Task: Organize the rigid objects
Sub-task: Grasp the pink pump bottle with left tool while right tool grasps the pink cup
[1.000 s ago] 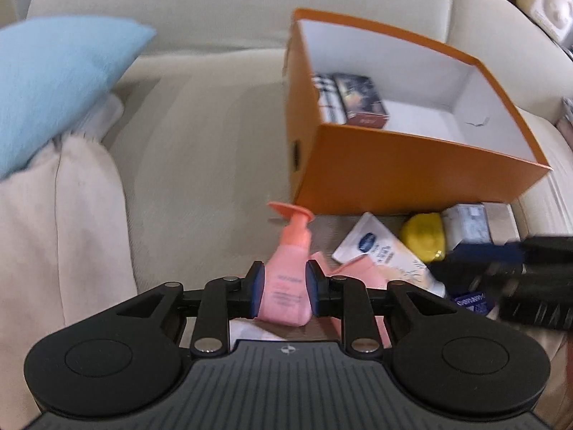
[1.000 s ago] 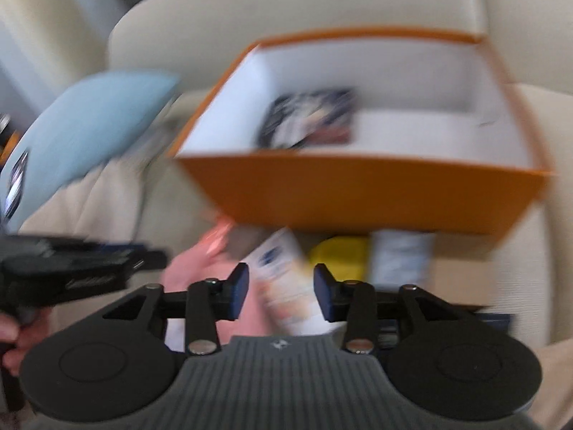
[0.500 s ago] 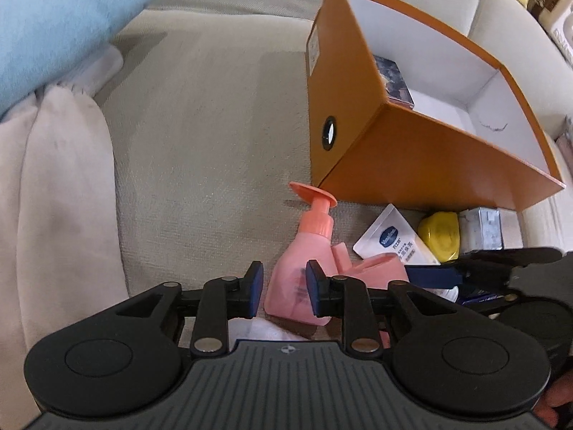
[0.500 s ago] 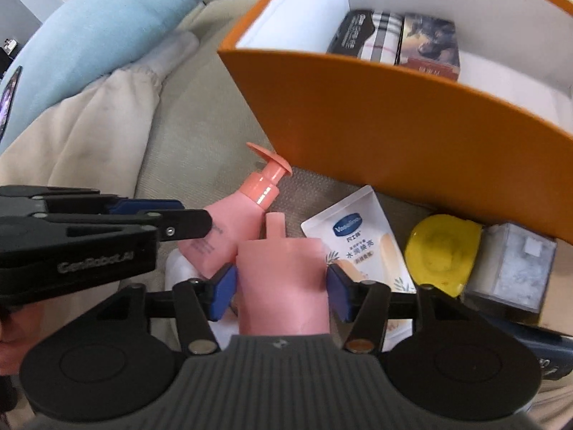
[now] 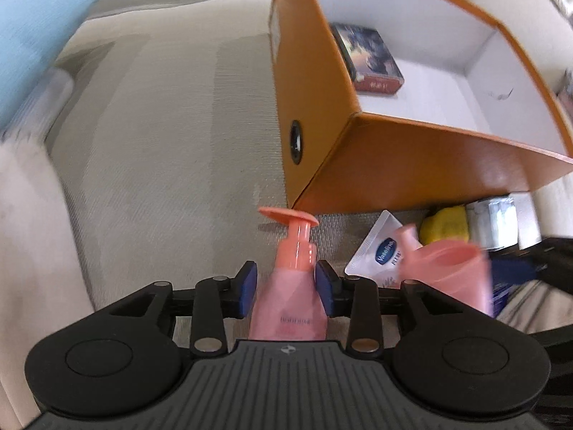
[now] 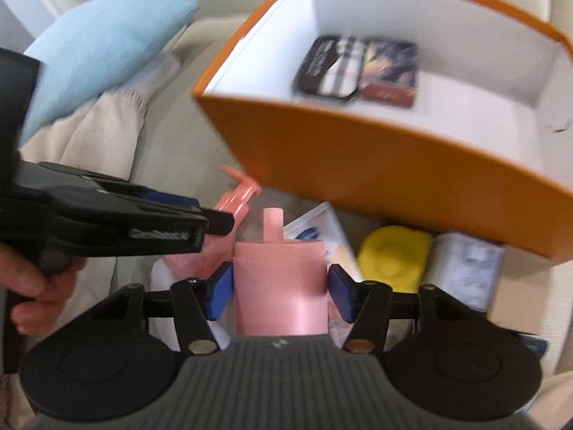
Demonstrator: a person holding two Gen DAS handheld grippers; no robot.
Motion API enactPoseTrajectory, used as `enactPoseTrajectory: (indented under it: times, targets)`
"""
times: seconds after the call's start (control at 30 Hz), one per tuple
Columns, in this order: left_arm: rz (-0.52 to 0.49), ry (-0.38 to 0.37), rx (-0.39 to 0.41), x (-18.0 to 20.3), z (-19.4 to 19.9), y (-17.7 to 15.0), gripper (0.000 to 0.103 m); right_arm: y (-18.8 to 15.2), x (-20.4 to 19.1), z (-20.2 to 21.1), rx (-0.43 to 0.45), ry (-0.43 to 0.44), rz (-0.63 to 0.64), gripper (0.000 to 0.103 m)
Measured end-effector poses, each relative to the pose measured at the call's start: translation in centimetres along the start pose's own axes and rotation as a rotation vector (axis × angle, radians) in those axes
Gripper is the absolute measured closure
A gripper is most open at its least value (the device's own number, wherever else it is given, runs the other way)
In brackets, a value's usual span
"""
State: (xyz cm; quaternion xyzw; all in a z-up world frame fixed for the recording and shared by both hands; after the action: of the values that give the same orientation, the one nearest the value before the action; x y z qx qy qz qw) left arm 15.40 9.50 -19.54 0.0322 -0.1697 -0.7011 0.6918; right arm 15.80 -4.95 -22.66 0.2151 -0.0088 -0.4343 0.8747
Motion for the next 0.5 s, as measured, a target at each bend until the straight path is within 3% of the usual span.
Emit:
enactPoseTrajectory:
  times: [0.13,0.23,0.5]
  targets:
    - [-0.048,0.039,-0.036,1.0,-1.7,0.1,0.064,0.3,1.3,1.1,0.043,-0.020,-0.029,0.044]
    - [-0.061,0.039,-0.022,1.3,-1.4,-0.3,0.068,0.4,2.2,1.6,0.060,-0.020,-0.054,0.044]
    - [-0.075,0.031,0.123,1.9,3.2,-3.1,0.071,0.6,2.4,1.8,0.117,-0.036,-0.023,0.044]
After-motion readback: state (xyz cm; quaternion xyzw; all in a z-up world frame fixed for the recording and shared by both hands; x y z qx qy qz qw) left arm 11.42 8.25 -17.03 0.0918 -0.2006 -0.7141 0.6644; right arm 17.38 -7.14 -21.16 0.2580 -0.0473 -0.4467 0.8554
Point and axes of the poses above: each gripper's, at about its wrist camera, not at the fingertips, and z roughly against the way its jaws point, x to its right, y to its top, the point moved 4 cm from there along -z, roughly the way its jaws point, and after that the axes turned 3 degrees about -y, right-handed, at the moved point
